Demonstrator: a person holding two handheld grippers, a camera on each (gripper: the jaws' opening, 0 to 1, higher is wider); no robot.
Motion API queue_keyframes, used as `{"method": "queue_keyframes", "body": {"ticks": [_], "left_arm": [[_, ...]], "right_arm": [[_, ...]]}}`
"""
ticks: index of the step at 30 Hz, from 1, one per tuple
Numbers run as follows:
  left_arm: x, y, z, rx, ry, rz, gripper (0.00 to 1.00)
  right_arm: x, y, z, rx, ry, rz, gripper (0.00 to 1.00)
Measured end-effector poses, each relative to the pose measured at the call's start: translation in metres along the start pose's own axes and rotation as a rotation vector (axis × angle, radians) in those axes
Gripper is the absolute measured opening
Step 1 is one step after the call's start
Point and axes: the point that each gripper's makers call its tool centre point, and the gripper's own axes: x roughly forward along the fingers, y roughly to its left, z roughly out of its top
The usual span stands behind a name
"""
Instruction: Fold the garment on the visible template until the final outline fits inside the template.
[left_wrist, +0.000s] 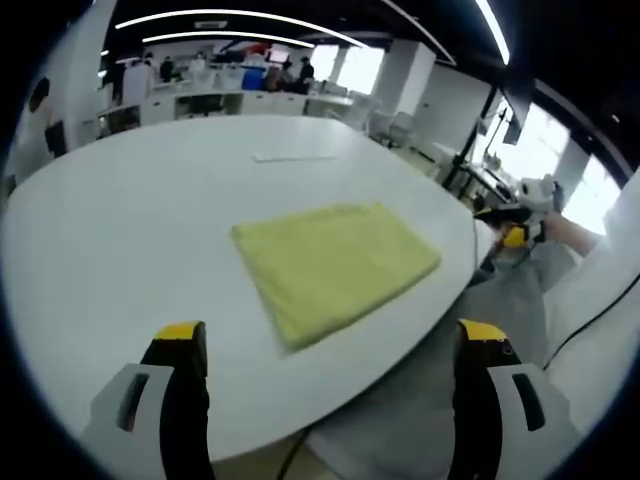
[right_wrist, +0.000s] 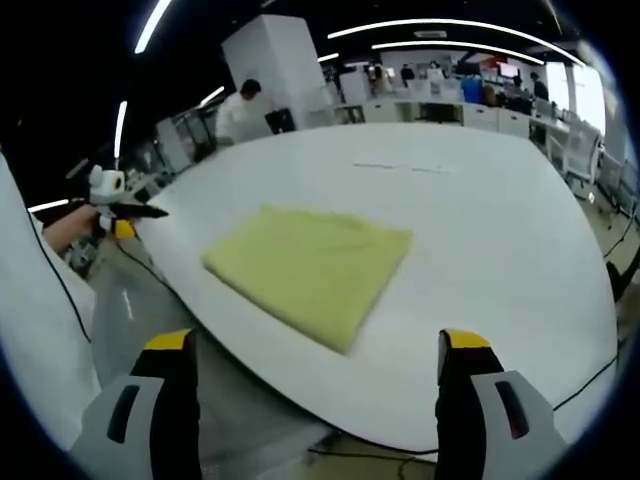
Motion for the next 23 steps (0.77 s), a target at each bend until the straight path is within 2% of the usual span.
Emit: {"method": "queue_keyframes", "body": {"ticks": [23], "left_arm": [[0.0041, -0.0015, 0.001, -0.001, 0.006, -0.011, 0.99]], "right_arm": [[-0.001, -0.0026, -0.0016, 0.005, 0.003, -0.005, 0.99]]}}
